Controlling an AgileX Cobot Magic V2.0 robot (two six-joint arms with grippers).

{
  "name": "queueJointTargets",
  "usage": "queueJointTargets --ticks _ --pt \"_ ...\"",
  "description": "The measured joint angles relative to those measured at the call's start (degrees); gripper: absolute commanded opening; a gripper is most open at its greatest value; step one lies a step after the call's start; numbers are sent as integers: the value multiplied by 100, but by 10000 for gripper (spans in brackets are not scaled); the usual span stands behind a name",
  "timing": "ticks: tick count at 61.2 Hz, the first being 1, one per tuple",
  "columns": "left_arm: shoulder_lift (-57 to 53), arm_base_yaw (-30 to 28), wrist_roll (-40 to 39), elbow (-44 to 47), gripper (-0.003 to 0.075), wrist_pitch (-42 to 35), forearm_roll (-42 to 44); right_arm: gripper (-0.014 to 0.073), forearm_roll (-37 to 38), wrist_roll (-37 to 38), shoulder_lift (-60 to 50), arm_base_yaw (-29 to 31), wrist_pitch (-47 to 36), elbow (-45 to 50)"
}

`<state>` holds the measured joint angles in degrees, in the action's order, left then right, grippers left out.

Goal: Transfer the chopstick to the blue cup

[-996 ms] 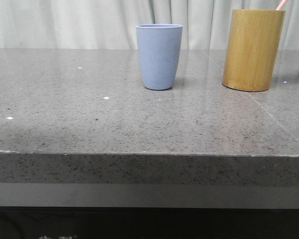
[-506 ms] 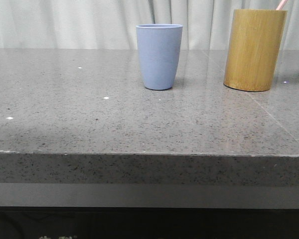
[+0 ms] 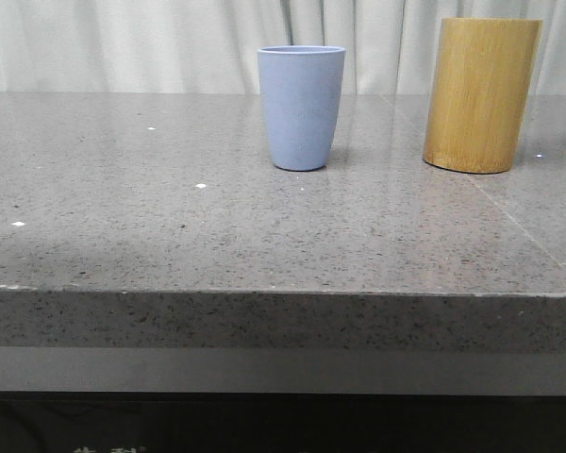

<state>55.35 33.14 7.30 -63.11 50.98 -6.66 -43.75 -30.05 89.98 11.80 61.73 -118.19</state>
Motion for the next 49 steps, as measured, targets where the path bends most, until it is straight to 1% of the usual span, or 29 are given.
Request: queueJointTargets --ticks 3,7,15,24,31,38,49 --pt "0 0 0 0 295 0 0 -108 4 0 -107 -96 25 -133" --pt "0 0 0 0 295 0 0 -108 44 0 -251 -370 63 -198" --pt "0 0 0 0 295 0 0 -108 279 -11 -284 -1248 90 -216" --pt "0 0 0 0 295 0 0 -108 954 -11 -76 -2311 -192 -20" --pt "0 0 0 0 295 0 0 -108 1424 -11 227 -2890 -552 106" --pt "0 0 0 0 295 -3 0 -108 1696 -11 658 -3219 -838 160" --pt "0 0 0 0 295 -3 0 -108 1809 -11 1227 -3285 -1000 174"
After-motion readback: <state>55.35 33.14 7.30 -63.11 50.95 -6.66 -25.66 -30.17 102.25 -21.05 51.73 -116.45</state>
